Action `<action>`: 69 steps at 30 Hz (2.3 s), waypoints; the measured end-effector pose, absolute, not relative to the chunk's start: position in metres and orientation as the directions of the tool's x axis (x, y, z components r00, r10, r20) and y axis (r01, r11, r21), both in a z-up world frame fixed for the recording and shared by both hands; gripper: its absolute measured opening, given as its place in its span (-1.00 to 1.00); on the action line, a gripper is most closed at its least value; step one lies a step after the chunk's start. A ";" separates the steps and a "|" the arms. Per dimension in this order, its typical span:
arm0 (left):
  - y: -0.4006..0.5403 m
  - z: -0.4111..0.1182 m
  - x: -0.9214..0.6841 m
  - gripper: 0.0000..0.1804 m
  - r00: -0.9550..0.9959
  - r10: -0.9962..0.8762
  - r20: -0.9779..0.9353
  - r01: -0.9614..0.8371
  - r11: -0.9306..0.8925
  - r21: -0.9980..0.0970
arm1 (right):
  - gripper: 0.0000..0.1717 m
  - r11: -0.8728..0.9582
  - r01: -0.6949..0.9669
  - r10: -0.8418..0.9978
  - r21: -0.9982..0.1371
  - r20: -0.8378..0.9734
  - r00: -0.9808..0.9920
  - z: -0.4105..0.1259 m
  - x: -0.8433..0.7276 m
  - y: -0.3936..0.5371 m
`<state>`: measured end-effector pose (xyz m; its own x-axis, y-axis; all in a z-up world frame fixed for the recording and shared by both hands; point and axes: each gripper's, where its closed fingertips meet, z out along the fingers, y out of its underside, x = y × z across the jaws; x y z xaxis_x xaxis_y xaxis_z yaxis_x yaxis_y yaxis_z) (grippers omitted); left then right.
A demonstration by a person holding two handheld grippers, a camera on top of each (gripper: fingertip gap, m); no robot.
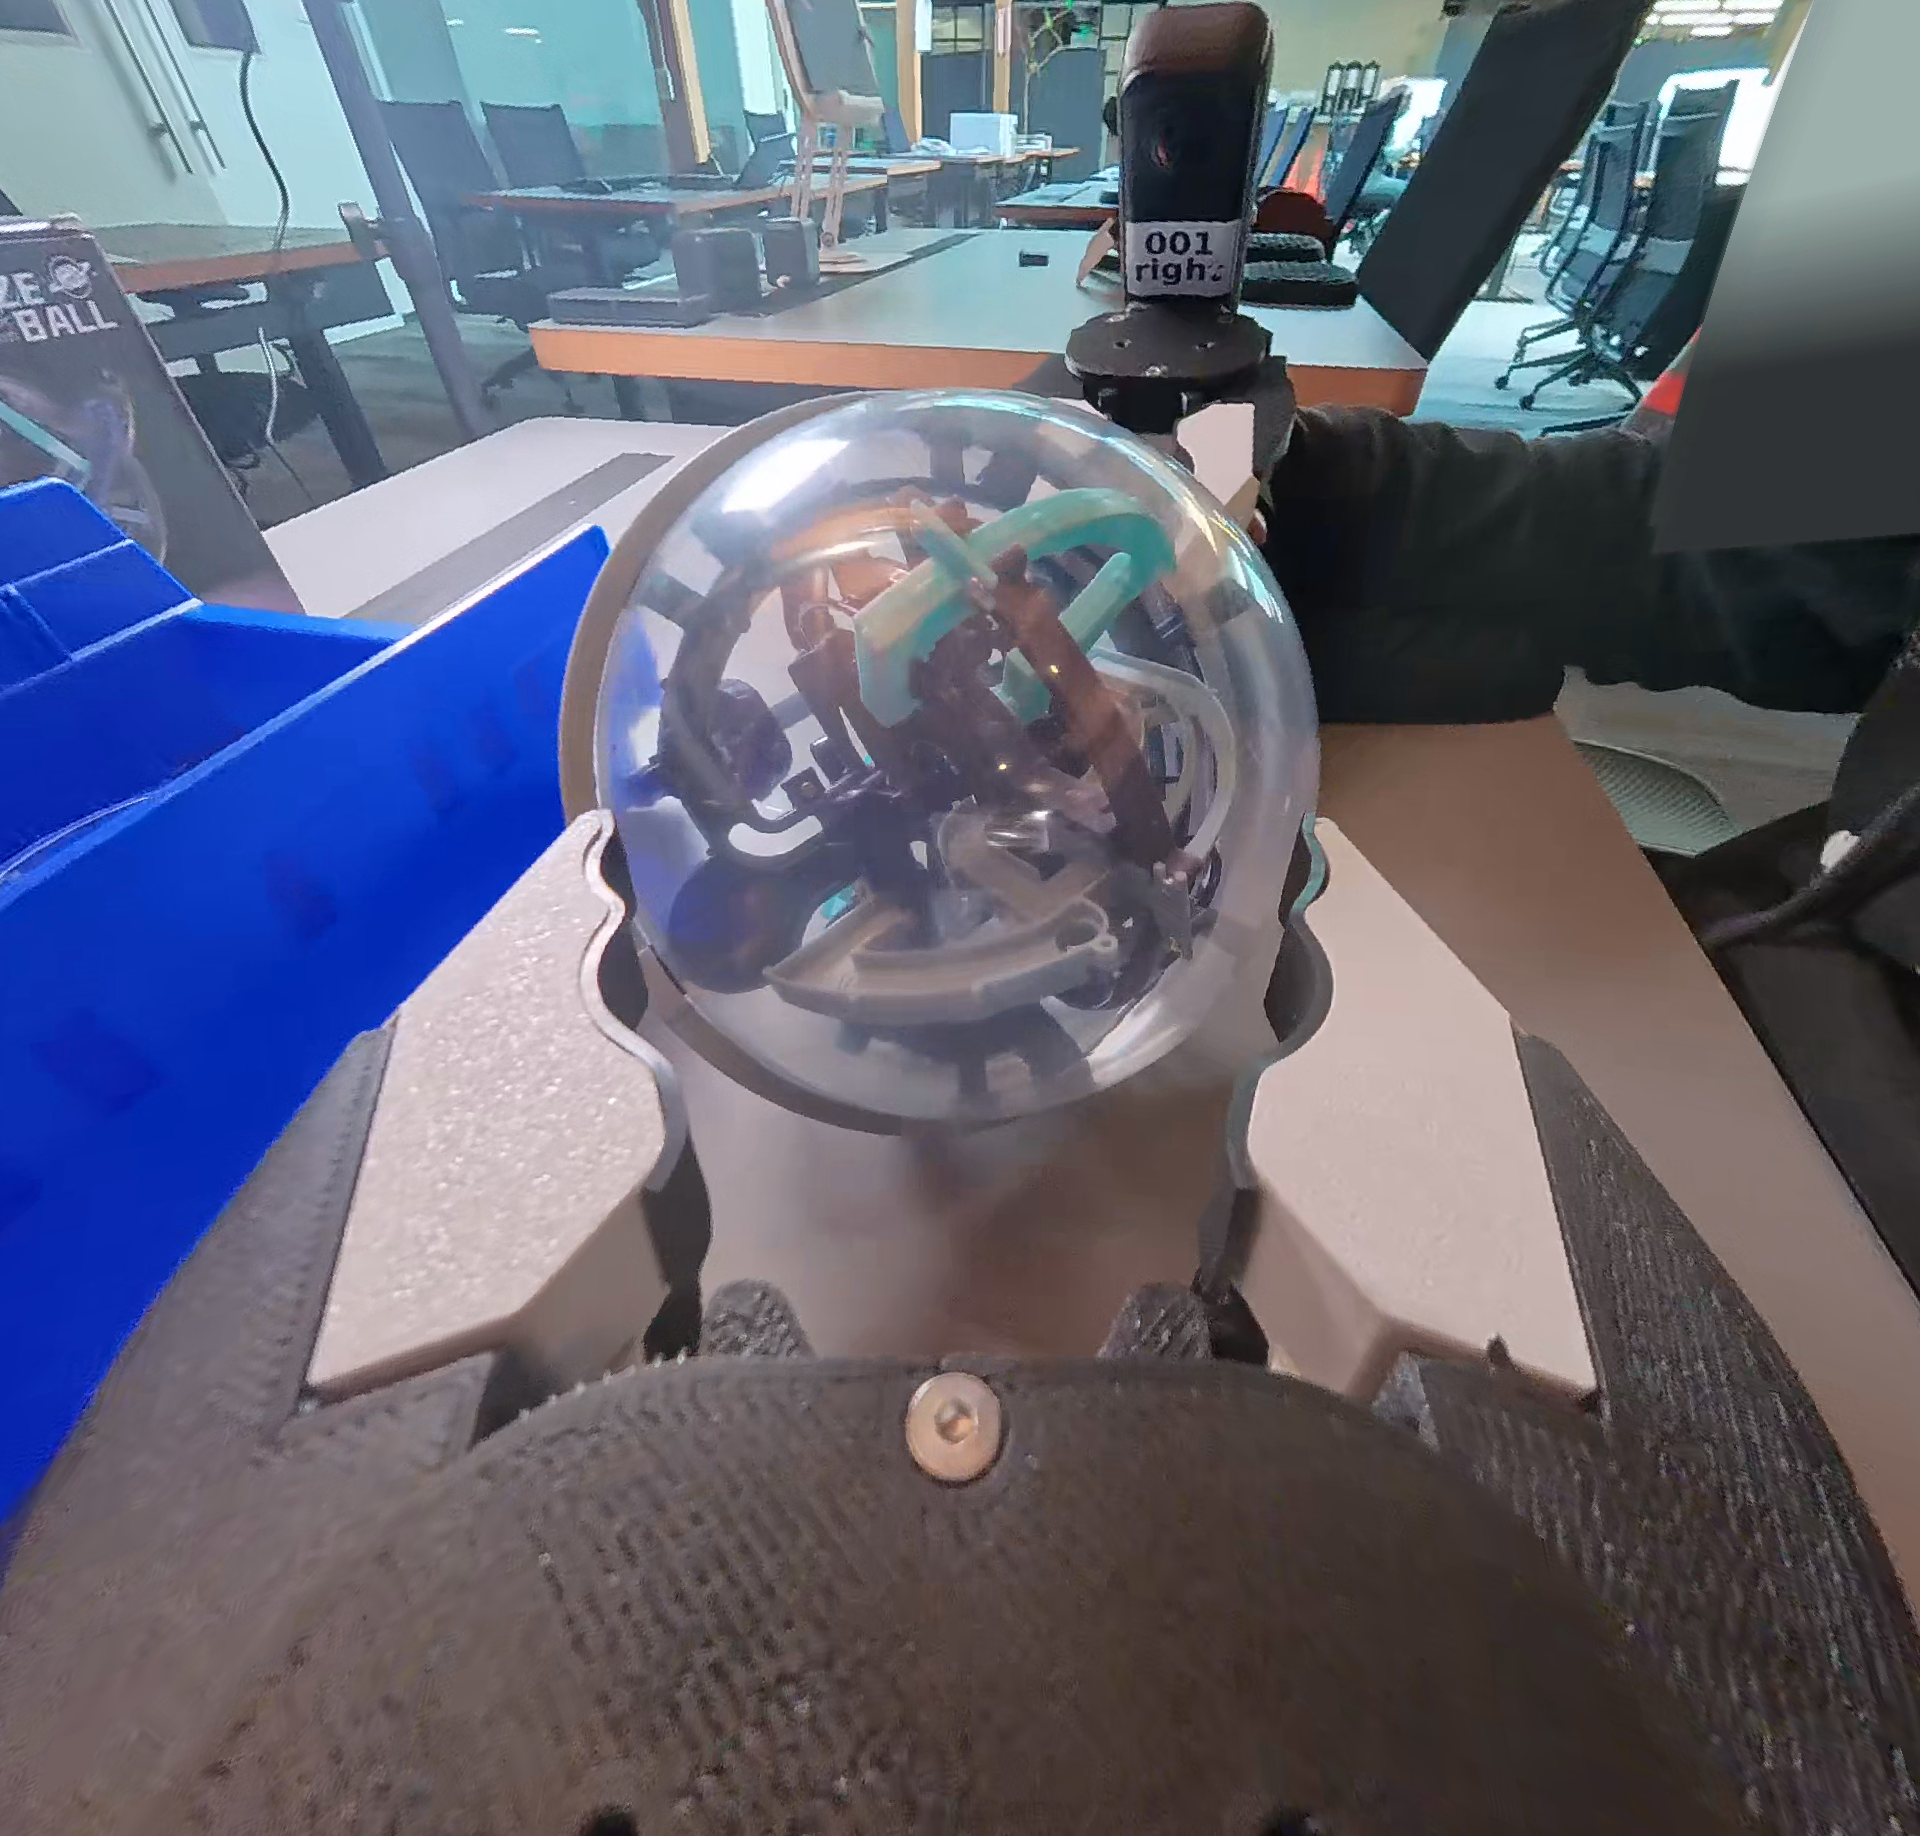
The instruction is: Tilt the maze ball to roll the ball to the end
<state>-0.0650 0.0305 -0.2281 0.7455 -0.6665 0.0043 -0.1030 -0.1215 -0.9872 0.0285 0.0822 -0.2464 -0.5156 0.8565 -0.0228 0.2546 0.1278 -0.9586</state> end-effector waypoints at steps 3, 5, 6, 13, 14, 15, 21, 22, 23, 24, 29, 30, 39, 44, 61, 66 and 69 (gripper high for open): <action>0.034 -0.226 -0.064 0.34 0.754 -0.657 0.015 -0.083 -0.119 -0.989 | -0.49 0.136 0.262 0.849 -0.955 -0.024 -0.528 -0.247 0.029 0.078; 0.035 -0.224 -0.064 0.32 0.755 -0.656 0.014 -0.080 -0.113 -0.990 | -0.41 0.127 0.263 0.847 -0.956 -0.033 -0.530 -0.244 0.030 0.079; 0.035 -0.223 -0.065 0.30 0.757 -0.654 0.012 -0.077 -0.108 -0.991 | -0.36 0.111 0.259 0.852 -0.960 -0.042 -0.522 -0.240 0.031 0.082; 0.041 -0.214 -0.064 0.14 0.775 -0.632 -0.030 -0.086 -0.058 -0.995 | -0.73 -0.070 0.213 0.884 -0.975 -0.159 -0.440 -0.206 0.027 0.102; 0.042 -0.214 -0.063 0.13 0.778 -0.627 -0.036 -0.091 -0.055 -0.994 | -0.75 -0.099 0.222 0.880 -0.970 -0.190 -0.436 -0.206 0.026 0.103; 0.043 -0.215 -0.062 0.13 0.781 -0.623 -0.046 -0.098 -0.049 -0.994 | -0.77 -0.126 0.238 0.878 -0.963 -0.220 -0.425 -0.207 0.025 0.105; 0.047 -0.216 -0.060 0.14 0.797 -0.598 -0.082 -0.122 -0.028 -0.992 | -0.87 -0.240 0.291 0.867 -0.926 -0.339 -0.365 -0.218 0.023 0.119; 0.048 -0.218 -0.061 0.13 0.800 -0.594 -0.082 -0.124 -0.030 -0.992 | -0.88 -0.258 0.298 0.860 -0.919 -0.359 -0.362 -0.219 0.023 0.120; 0.048 -0.219 -0.062 0.14 0.803 -0.591 -0.078 -0.123 -0.036 -0.992 | -0.88 -0.269 0.302 0.857 -0.914 -0.371 -0.358 -0.220 0.023 0.121; 0.049 -0.220 -0.063 0.15 0.807 -0.586 -0.071 -0.117 -0.041 -0.992 | -0.89 -0.278 0.308 0.855 -0.910 -0.380 -0.353 -0.222 0.023 0.122; 0.052 -0.227 -0.070 0.24 0.823 -0.567 -0.031 -0.092 -0.080 -0.993 | -0.93 -0.309 0.341 0.841 -0.888 -0.422 -0.338 -0.228 0.022 0.123; 0.052 -0.228 -0.070 0.26 0.824 -0.566 -0.034 -0.098 -0.082 -0.992 | -1.00 -0.312 0.359 0.845 -0.880 -0.430 -0.318 -0.233 0.021 0.125; 0.054 -0.227 -0.072 0.20 0.834 -0.549 -0.058 -0.116 -0.070 -0.991 | -0.86 -0.196 0.456 0.856 -0.868 -0.378 -0.352 -0.253 0.022 0.110; 0.059 -0.227 -0.075 0.16 0.842 -0.536 -0.062 -0.117 -0.068 -0.991 | 0.11 0.095 0.322 0.931 -0.942 -0.030 -0.365 -0.253 0.021 0.132; 0.068 -0.231 -0.076 0.20 0.834 -0.551 -0.007 -0.074 -0.100 -0.992 | 0.41 0.134 0.241 0.910 -0.961 0.023 -0.415 -0.249 -0.014 0.126; 0.060 -0.226 -0.075 0.16 0.810 -0.586 0.014 -0.043 -0.083 -0.996 | 0.29 0.124 0.266 0.907 -0.956 0.000 -0.420 -0.253 -0.005 0.121; 0.058 -0.221 -0.080 0.11 0.807 -0.589 0.027 -0.018 -0.070 -0.997 | 0.17 0.120 0.272 0.907 -0.955 -0.006 -0.421 -0.254 0.000 0.120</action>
<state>-0.0799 0.0575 -0.2215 0.8074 -0.5894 0.0271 -0.0176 -0.0700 -0.9974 0.0001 0.1201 -0.2539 -0.4213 0.9069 -0.0063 0.2720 0.1197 -0.9548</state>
